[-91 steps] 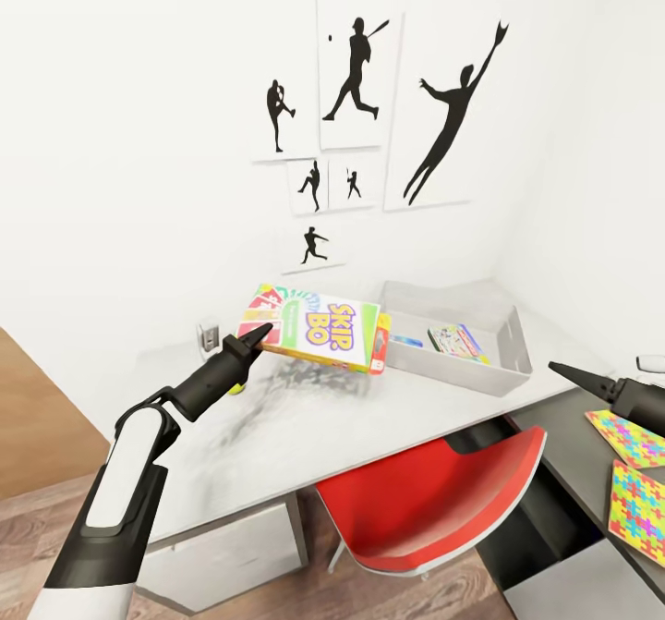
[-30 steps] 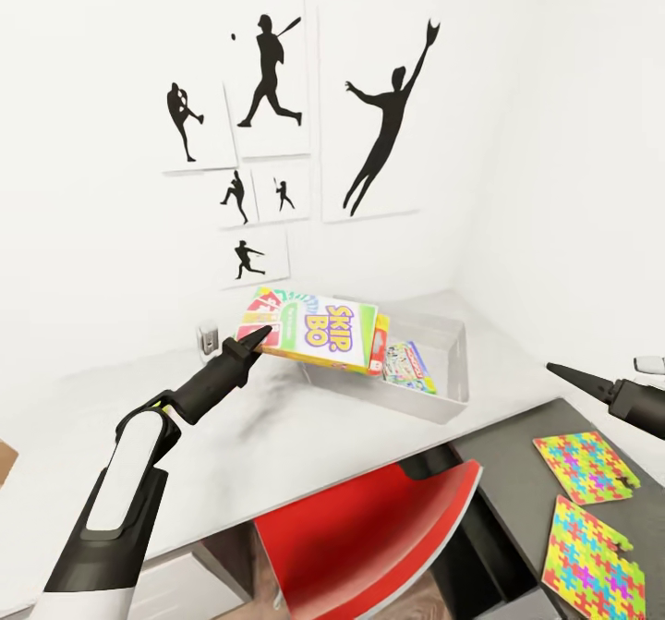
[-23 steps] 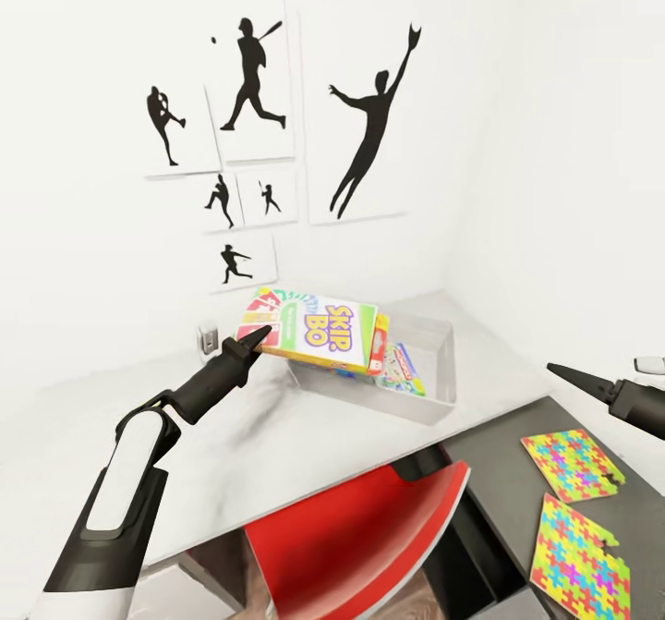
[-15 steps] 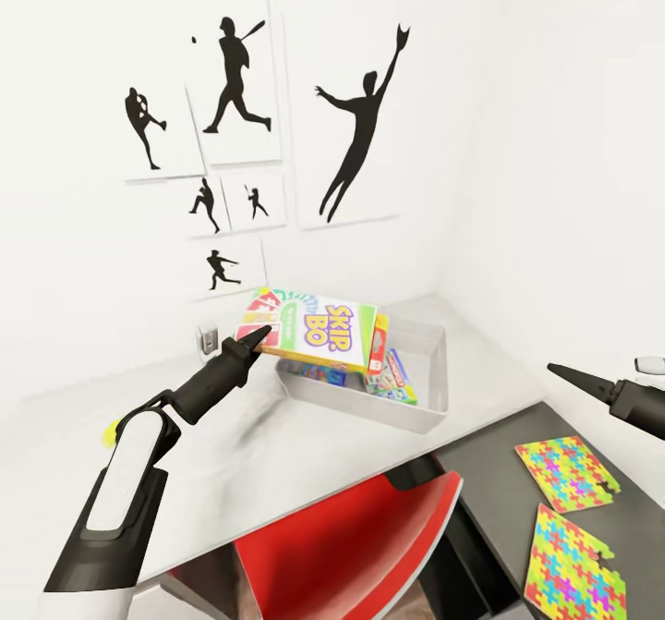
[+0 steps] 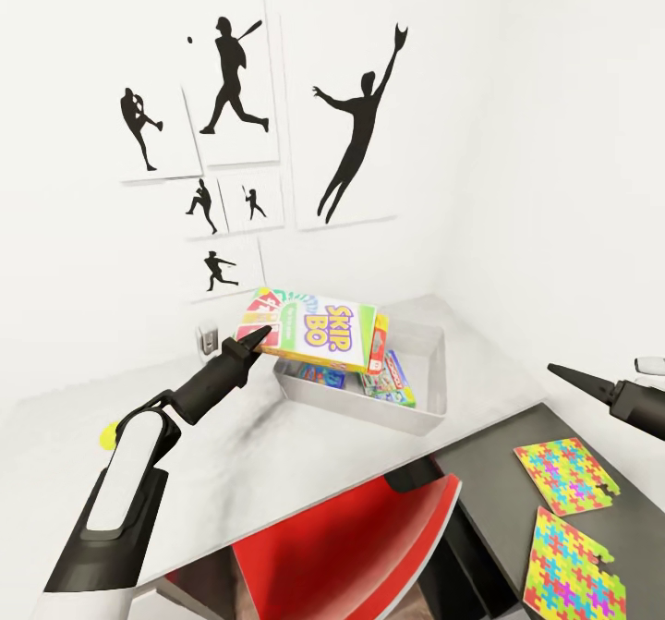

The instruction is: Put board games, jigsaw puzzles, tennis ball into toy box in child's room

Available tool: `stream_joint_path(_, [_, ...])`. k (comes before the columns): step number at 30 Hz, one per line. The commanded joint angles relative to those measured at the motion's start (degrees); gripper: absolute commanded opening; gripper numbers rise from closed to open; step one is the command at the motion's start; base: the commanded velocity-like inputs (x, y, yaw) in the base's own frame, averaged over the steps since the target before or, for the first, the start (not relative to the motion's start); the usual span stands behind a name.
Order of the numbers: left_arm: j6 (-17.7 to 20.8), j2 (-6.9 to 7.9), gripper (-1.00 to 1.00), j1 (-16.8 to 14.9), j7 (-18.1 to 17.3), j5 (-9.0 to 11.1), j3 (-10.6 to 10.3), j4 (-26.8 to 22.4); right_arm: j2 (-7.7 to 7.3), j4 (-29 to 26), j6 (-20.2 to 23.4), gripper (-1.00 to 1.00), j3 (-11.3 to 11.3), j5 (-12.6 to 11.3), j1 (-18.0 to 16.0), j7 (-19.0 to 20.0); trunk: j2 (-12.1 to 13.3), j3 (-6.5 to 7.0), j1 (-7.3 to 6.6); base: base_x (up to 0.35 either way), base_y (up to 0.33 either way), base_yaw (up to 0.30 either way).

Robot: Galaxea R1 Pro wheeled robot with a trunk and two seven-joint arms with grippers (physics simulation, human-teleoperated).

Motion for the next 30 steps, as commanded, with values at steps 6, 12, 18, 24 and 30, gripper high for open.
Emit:
stream_joint_path(6, [0.35,-0.06,-1.0,-0.04,0.25,0.48,0.11,0.02,-0.06,0.0,0.21,1.0,-0.05,0.06,0.01,0.2,-0.12,-0.11,0.03,0.003,-0.002,0.11])
stream_joint_path(12, [0.35,-0.11,-1.0,-0.07,0.24,0.47,0.01,0.04,-0.07,0.0,0.2,1.0,-0.07,0.06,-0.01,0.16,-0.12,-0.11,0.03,0.001,0.0,0.195])
stream_joint_path(18, [-0.33,-0.36,-1.0,-0.21,0.24,0.51,-0.33,0.15,-0.11,0.0,0.15,1.0,-0.06,0.07,-0.17,0.08,-0.12,-0.09,0.03,0.0,0.0,0.073])
stream_joint_path(24, [-0.79,-1.8,-1.0,-0.56,0.25,0.46,-0.45,1.53,-0.11,0.0,0.13,1.0,-0.18,0.07,-0.15,0.04,-0.12,-0.06,0.03,0.0,0.0,0.061])
stream_joint_path(30, [-2.65,-4.76,-1.0,-4.19,0.22,-1.39,-2.32,8.63,-0.17,0.0,0.17,1.0,-0.24,0.1,-0.29,-0.22,-0.12,-0.05,0.03,0.0,0.0,0.035])
